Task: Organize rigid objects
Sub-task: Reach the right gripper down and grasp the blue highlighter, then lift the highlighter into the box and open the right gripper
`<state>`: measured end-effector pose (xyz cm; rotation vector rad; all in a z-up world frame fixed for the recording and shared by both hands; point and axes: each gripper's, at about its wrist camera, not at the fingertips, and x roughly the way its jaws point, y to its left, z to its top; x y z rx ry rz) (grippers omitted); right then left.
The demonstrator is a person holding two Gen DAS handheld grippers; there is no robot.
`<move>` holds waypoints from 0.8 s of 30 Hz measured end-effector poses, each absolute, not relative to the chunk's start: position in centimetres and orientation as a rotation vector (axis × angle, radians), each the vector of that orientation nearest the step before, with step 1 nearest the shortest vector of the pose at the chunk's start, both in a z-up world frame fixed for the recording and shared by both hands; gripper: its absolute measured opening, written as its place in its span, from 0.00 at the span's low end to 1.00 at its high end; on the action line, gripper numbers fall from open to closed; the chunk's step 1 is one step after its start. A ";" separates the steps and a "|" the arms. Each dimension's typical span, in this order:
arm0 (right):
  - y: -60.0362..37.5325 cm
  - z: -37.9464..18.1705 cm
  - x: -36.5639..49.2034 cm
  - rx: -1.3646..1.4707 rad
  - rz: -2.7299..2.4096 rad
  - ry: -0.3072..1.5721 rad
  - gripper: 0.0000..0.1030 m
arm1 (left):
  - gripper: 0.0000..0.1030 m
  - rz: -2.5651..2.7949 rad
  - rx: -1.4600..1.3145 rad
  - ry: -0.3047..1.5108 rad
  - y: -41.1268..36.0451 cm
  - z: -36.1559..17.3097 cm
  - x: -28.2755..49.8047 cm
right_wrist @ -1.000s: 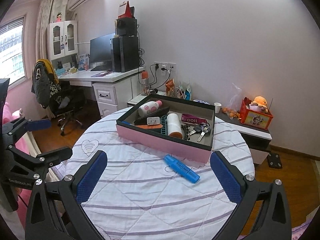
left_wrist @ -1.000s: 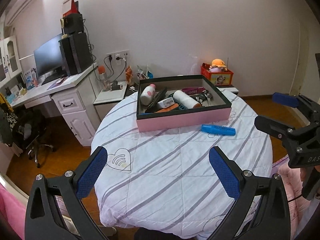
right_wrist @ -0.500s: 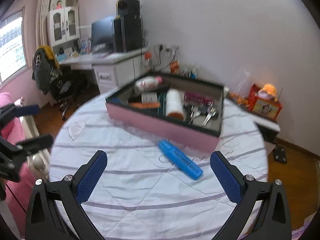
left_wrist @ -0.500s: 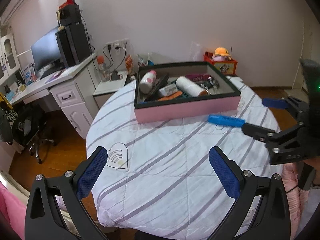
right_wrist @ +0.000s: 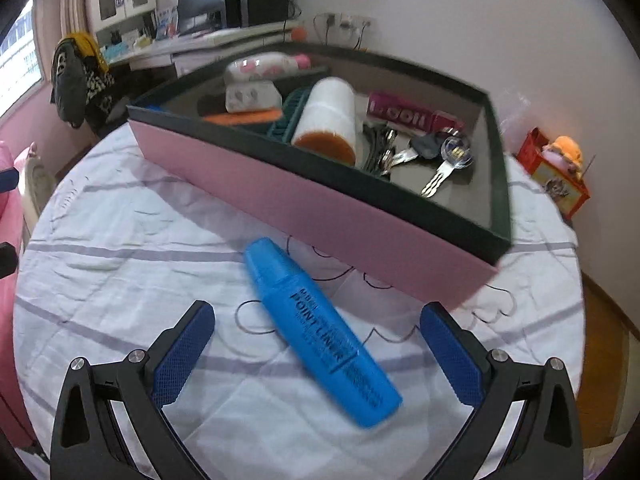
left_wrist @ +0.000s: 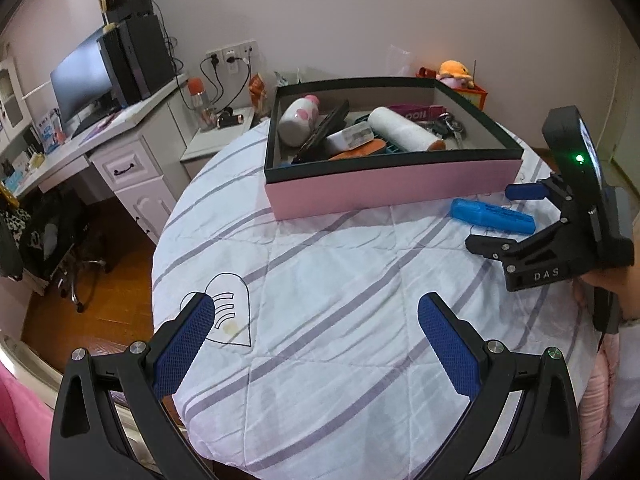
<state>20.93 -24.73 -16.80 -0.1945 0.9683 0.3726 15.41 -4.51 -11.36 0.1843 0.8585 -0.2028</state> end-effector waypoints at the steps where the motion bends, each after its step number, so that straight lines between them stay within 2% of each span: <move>1: -24.9 -16.8 21.0 -0.181 0.385 0.978 1.00 | 1.00 -0.204 0.185 0.861 -4.5 -11.4 15.4; 4: -25.4 -16.5 20.9 -0.119 0.437 0.976 1.00 | 1.00 -0.210 0.187 0.865 -4.6 -11.5 15.3; 6: -25.5 -16.4 20.9 -0.081 0.445 0.975 0.92 | 1.00 -0.214 0.190 0.865 -4.6 -11.5 15.1; 8: -25.6 -16.3 20.7 -0.101 0.410 0.976 0.81 | 1.00 -0.222 0.191 0.861 -4.8 -11.3 14.8; 10: -25.9 -16.0 20.2 -0.110 0.371 0.978 0.55 | 1.00 -0.232 0.191 0.854 -4.7 -11.0 14.3; 12: -26.1 -15.8 19.9 -0.109 0.368 0.986 0.42 | 1.00 -0.238 0.191 0.850 -4.8 -10.7 13.9; 16: -25.8 -15.4 18.9 -0.131 0.378 0.988 0.26 | 1.00 -0.250 0.194 0.838 -4.8 -10.2 12.6; 24: -24.0 -15.0 15.5 -0.097 0.389 0.939 0.26 | 1.00 -0.257 0.176 0.817 -4.3 -9.2 10.8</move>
